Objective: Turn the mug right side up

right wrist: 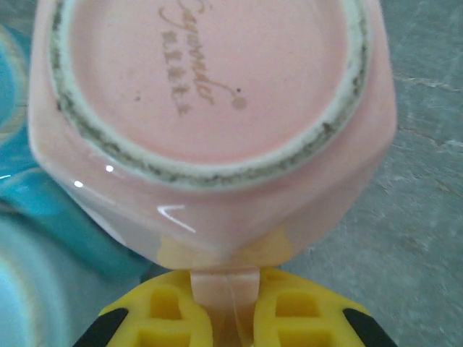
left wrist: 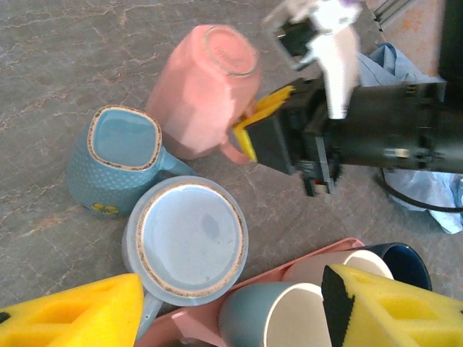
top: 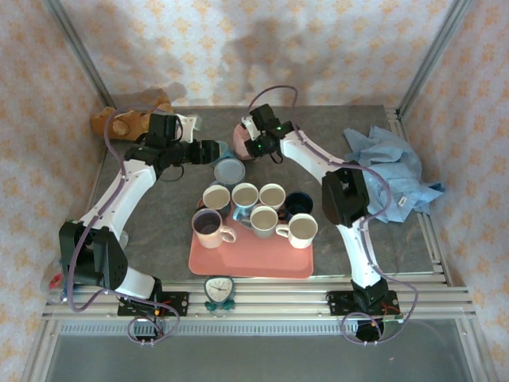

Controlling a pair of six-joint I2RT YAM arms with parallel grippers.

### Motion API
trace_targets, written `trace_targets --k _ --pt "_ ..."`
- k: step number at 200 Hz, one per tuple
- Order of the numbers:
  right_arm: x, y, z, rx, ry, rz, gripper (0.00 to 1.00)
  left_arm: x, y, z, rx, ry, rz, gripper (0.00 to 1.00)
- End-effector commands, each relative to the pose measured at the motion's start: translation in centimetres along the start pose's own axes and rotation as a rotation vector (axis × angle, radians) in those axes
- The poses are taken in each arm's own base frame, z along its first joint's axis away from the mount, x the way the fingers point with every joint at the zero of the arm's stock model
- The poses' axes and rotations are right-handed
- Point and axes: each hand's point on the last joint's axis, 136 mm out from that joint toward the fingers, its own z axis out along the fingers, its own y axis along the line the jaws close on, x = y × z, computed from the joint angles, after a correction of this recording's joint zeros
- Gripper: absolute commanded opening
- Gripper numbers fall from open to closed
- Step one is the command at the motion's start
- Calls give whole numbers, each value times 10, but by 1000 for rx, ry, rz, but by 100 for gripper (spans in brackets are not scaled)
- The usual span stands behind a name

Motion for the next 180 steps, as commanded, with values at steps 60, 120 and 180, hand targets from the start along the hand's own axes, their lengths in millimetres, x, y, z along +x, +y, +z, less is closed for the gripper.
trace_targets --k 60,120,180 --pt "-87 12 -186 -61 -529 158 0 -27 -45 -29 222 -200 -16 68" --pt "-86 28 -273 -200 -727 286 0 -32 -65 -49 376 -348 -276 69" --pt "-80 45 -329 -378 -848 399 0 -38 -105 -65 534 -451 -489 70"
